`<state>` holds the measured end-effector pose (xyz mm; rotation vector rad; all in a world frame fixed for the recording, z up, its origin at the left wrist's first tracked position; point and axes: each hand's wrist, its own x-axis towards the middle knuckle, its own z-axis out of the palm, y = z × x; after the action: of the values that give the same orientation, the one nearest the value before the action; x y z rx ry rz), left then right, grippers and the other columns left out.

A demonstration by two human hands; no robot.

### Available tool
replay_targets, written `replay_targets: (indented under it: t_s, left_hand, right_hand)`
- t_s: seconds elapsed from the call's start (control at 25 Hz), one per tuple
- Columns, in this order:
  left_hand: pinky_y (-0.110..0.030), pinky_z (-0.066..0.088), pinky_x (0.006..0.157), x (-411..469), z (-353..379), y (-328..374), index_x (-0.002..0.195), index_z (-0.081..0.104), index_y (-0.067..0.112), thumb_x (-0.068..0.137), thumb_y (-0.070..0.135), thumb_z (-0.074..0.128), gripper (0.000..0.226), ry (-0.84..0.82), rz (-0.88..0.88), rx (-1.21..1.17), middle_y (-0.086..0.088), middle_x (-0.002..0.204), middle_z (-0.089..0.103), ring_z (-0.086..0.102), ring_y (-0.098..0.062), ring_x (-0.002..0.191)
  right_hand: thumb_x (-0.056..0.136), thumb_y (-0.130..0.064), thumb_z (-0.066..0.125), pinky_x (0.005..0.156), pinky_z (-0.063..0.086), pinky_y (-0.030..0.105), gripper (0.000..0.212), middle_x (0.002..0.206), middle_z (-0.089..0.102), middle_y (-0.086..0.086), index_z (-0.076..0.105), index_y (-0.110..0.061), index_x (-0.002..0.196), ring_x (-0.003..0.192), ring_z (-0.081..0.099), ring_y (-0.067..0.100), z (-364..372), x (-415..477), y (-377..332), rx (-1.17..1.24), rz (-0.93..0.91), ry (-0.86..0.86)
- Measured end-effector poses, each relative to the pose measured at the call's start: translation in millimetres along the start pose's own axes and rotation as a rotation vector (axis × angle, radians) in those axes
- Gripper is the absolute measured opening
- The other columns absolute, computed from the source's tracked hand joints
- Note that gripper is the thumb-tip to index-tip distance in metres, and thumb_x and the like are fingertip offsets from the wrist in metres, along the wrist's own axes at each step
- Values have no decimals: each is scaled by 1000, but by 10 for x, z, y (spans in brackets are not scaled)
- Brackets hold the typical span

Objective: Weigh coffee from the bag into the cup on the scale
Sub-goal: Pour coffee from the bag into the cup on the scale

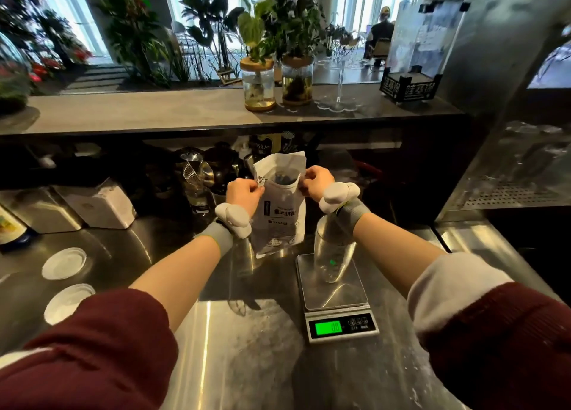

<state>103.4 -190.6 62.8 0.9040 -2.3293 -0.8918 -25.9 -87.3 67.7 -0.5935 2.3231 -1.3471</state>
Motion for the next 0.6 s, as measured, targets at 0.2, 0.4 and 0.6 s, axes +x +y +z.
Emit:
replay_targets:
  t_s: [0.2,0.4,0.6]
  left_hand:
    - [-30,31,63,96,-17,497,60,54,3,88,14,57,30,54,97,16,-19,63,48,42,-24,65]
    - [-32,37,64,202,12,1031,70,64,-7,87,14,56,29,100,149,-28,-25,71,59,48,-25,69]
    - [-27,27,61,198,63,1524,67,62,-6,87,7,53,26,133,252,-140,-22,66,51,38,-23,66]
  right_hand:
    - [93,-2,46,71,53,34,30,103,60,16,55,1,121,88,57,25,-469,-116,-94,137,-70,48]
    - [93,7,47,63,48,25,39,127,54,26,45,4,131,94,54,28,-873,-336,-48,323,-66,39]
    - [87,-4,64,76,48,27,46,124,56,20,48,1,130,103,56,27,-1180,-419,136,171,-118,76]
